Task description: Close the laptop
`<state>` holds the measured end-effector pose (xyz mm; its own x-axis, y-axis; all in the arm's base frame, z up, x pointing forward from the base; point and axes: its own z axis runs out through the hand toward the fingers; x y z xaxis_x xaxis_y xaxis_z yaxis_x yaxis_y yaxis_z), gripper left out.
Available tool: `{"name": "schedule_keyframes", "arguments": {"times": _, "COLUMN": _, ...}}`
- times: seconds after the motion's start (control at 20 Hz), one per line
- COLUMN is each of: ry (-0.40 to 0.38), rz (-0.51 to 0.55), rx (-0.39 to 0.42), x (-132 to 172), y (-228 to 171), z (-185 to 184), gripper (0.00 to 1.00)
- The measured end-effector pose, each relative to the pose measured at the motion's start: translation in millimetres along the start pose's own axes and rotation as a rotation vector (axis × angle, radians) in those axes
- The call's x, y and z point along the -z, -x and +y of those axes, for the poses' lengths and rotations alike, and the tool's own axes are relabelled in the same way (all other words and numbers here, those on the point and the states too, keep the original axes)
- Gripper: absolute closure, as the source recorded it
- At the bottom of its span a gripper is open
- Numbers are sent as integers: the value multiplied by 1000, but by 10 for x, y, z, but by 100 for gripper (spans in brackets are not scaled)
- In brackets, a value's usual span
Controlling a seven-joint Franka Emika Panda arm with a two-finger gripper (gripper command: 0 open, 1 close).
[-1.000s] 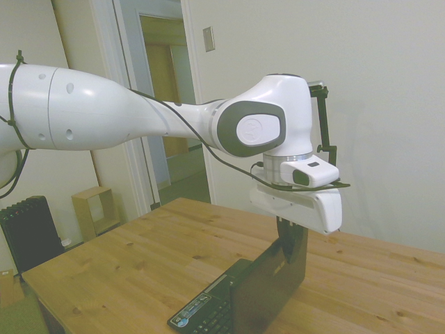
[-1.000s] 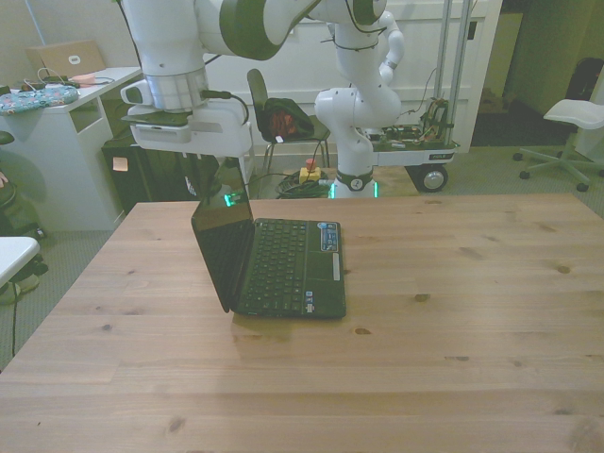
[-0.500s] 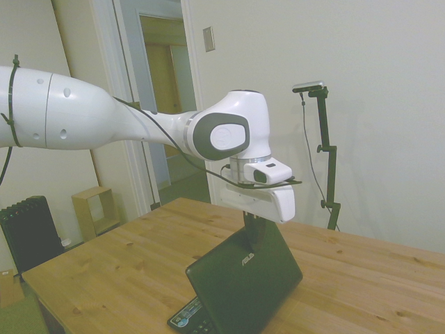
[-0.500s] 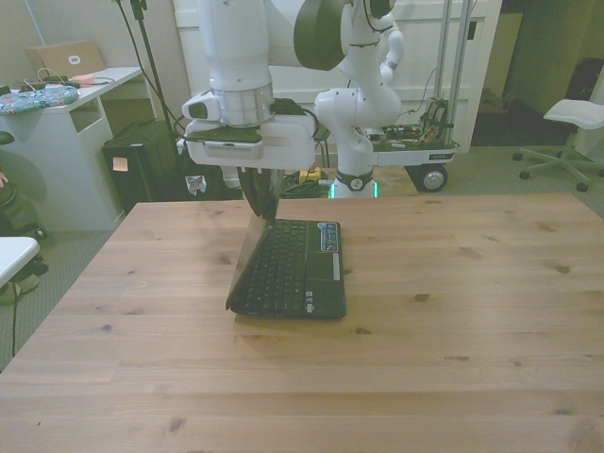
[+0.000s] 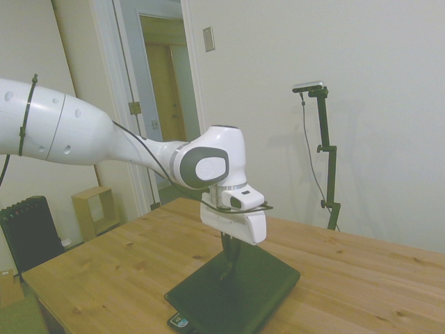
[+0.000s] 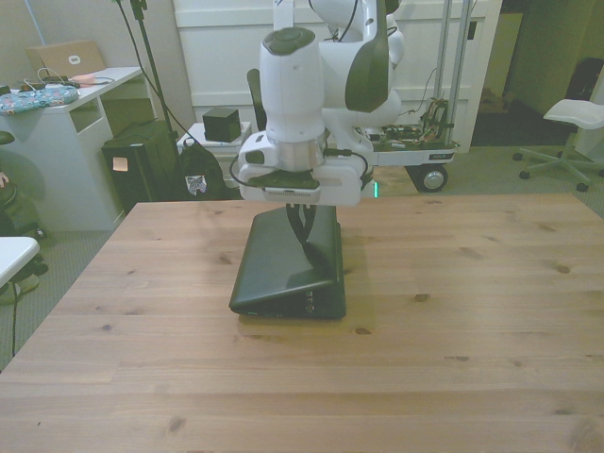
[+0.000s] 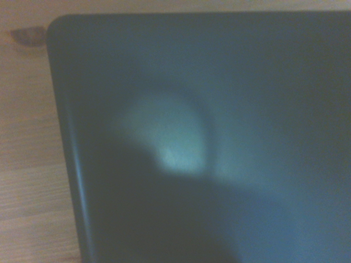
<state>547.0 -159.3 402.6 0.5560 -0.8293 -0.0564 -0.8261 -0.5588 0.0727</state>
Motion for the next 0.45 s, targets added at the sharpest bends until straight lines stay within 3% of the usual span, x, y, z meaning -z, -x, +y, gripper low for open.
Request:
{"name": "schedule_keyframes", "arguments": {"times": 0.1, "ry": 8, "rz": -8, "rx": 2, "x": -150, "y": 86, "z": -31, "gripper": 100}}
{"name": "schedule_keyframes", "arguments": {"times": 0.25, "ry": -2, "rz": 4, "rx": 12, "x": -85, "y": 204, "z": -152, "gripper": 100}}
{"name": "schedule_keyframes", "arguments": {"times": 0.35, "ry": -30, "rz": 37, "rx": 28, "x": 174, "y": 352, "z": -290, "gripper": 100}}
{"name": "schedule_keyframes", "arguments": {"times": 0.45, "ry": -64, "rz": 68, "rx": 54, "x": 622, "y": 602, "z": -433, "gripper": 100}}
